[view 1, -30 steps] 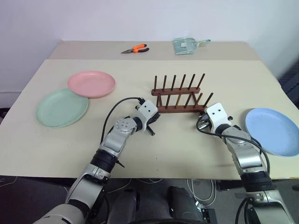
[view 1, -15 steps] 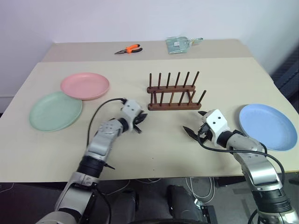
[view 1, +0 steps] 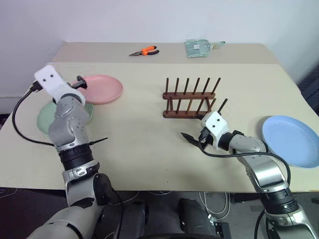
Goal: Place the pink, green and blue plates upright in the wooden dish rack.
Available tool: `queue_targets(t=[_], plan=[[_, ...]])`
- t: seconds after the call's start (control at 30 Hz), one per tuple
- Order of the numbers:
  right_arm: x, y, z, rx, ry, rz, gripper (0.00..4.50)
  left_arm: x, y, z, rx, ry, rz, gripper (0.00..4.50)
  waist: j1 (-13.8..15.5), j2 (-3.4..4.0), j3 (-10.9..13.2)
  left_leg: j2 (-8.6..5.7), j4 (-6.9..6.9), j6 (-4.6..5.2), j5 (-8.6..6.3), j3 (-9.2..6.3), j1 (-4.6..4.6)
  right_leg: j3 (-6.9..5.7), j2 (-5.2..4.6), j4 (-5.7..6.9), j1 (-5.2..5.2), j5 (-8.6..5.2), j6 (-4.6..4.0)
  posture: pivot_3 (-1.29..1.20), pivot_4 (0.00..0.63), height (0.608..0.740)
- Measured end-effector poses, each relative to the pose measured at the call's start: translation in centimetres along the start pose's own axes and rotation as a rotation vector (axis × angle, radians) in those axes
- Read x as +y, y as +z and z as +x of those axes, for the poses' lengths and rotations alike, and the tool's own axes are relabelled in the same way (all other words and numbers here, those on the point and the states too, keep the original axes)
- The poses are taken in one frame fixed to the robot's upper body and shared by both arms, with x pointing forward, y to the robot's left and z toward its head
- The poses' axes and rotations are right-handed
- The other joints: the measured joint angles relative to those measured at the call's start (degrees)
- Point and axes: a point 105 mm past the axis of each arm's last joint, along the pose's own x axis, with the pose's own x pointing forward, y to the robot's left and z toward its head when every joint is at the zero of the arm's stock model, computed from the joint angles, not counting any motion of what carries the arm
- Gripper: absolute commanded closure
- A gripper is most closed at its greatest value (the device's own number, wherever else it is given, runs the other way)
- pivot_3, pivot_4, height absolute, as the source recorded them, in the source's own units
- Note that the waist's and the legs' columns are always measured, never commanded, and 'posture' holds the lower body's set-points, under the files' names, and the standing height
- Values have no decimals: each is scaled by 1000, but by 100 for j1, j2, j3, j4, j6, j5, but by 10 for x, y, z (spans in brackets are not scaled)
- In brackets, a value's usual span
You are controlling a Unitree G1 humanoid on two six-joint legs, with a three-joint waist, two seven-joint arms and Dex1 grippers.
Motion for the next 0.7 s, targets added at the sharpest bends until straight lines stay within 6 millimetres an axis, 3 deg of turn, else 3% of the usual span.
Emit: queue_targets(t=[0.17, 0.3, 0.4, 0.63, 0.7], plan=[[5, -3, 4, 3, 14, -20, 0, 27, -19, 13, 145, 69, -81, 55, 14, -2, 1, -1, 2, -3, 2, 0, 0, -1, 1, 1, 1, 0, 1, 0, 150, 740], [2, -2, 5, -5, -18, -44, 0, 12, -37, 27, 281, -7, -122, 55, 30, -6, -1, -4, 4, -3, 2, -1, -1, -2, 0, 0, 2, 0, 0, 0, 150, 740], [2, -7, 2, 6, -41, -49, 0, -1, -50, 33, 340, -57, -144, 887, 10, -7, -1, -3, -2, -4, 2, 0, 0, -1, 0, 0, -1, 0, 0, 0, 150, 740], [3, -19, -4, 41, -84, -42, 0, -13, -53, 38, 335, -102, -165, 4394, -49, -8, 0, -1, -3, -7, 4, 0, 1, -1, 0, 4, -4, 1, -2, 0, 150, 740], [2, -14, -6, 25, -87, -46, 0, -26, -33, 39, 260, -178, -182, 4456, -53, -8, -1, -1, -2, -7, 4, 0, 1, 0, 0, 4, -1, 1, -2, 0, 150, 740]])
